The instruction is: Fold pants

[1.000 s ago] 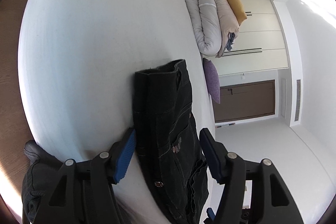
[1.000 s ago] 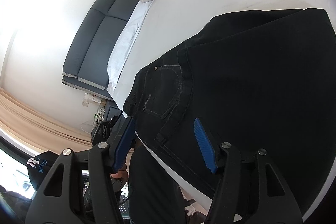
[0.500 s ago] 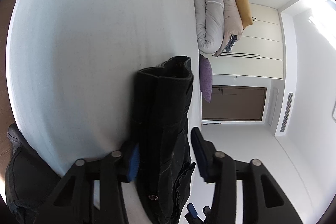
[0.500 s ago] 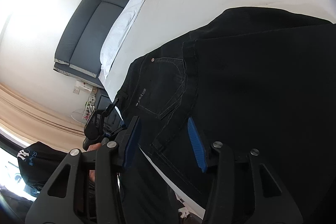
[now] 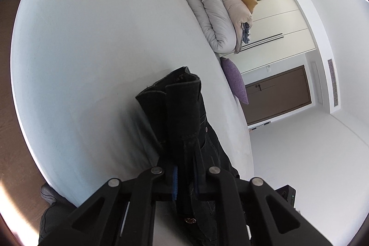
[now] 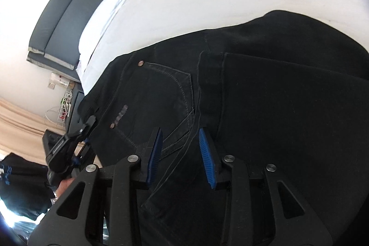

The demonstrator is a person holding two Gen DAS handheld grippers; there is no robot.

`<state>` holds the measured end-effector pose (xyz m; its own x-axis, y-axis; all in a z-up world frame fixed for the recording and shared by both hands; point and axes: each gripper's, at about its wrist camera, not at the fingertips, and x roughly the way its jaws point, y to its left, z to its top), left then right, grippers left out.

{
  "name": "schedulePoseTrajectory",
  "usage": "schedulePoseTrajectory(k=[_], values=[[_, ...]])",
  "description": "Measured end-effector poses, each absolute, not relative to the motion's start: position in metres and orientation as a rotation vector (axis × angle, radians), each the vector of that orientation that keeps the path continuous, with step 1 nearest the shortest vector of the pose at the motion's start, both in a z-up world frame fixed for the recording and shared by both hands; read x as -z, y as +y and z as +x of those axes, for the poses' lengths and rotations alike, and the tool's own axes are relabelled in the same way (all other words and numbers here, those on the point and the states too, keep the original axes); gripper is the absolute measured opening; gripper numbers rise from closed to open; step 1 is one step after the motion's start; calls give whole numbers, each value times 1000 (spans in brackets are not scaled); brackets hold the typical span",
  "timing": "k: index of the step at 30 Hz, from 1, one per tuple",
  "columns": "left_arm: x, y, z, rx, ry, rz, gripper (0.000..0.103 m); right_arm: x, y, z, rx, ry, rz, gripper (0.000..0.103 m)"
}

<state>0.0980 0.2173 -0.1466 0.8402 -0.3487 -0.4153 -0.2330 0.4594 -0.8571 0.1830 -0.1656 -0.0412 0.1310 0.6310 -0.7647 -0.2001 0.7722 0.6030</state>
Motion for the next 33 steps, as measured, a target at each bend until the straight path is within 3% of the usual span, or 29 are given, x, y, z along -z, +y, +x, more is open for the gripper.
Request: schedulePoseTrajectory(k=[6, 8, 18, 22, 24, 25, 26, 33], values=[[126, 209, 98, 91, 567, -1022, 9, 59, -167, 201, -571, 1375, 433, 14], [117, 204, 100, 98, 558, -979, 9, 66, -172, 202, -551, 1382, 442, 2], [48, 135, 119, 194, 529, -651, 9, 86, -176, 206, -578, 1320, 532, 0], [26, 89, 124, 258, 532, -488, 9, 71, -200, 201, -631, 1257, 604, 11], [20, 60, 124, 297, 537, -407, 9, 61, -222, 199, -664, 1210, 688, 33], [19, 45, 124, 316, 540, -367, 9, 56, -235, 198, -667, 1185, 725, 62], [19, 31, 123, 332, 545, -328, 9, 50, -252, 196, -657, 1143, 774, 79], [41, -58, 114, 435, 603, -64, 9, 36, -306, 193, -764, 1088, 897, 80]])
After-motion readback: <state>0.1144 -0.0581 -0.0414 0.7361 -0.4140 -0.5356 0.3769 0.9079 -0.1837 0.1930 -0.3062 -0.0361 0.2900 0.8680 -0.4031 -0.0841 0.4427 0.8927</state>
